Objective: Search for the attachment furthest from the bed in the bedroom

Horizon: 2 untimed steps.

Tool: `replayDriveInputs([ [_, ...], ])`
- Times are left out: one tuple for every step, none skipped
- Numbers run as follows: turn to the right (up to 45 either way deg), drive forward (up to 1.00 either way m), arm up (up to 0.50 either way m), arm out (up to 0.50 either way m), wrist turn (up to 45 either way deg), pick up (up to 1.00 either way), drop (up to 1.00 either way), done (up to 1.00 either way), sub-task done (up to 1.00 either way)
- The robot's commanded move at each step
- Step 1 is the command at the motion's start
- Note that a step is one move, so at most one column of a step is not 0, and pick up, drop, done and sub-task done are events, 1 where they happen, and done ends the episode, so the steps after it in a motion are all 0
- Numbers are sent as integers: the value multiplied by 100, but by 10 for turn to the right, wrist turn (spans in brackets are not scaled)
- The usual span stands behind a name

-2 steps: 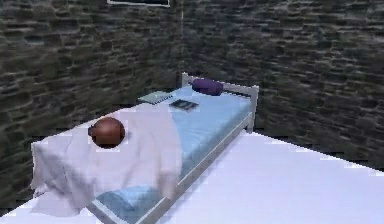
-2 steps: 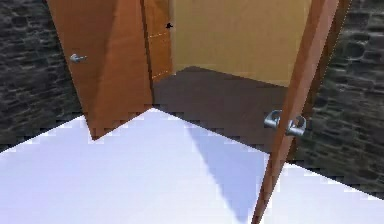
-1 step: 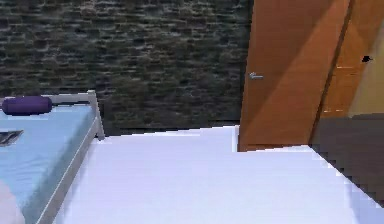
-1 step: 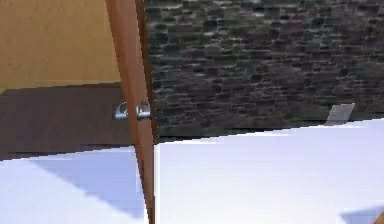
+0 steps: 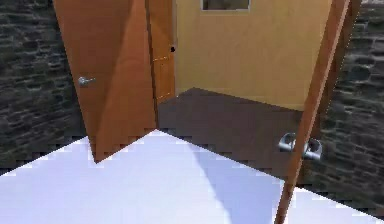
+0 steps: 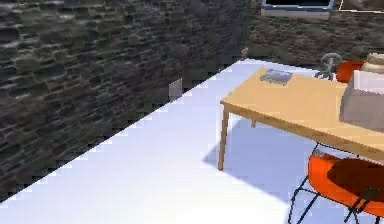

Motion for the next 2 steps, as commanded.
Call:
replayDriveInputs([
  [450, 0, 0, 0, 0, 0, 0, 0, 0],
  [270, 0, 0, 0, 0, 0, 0, 0, 0],
])
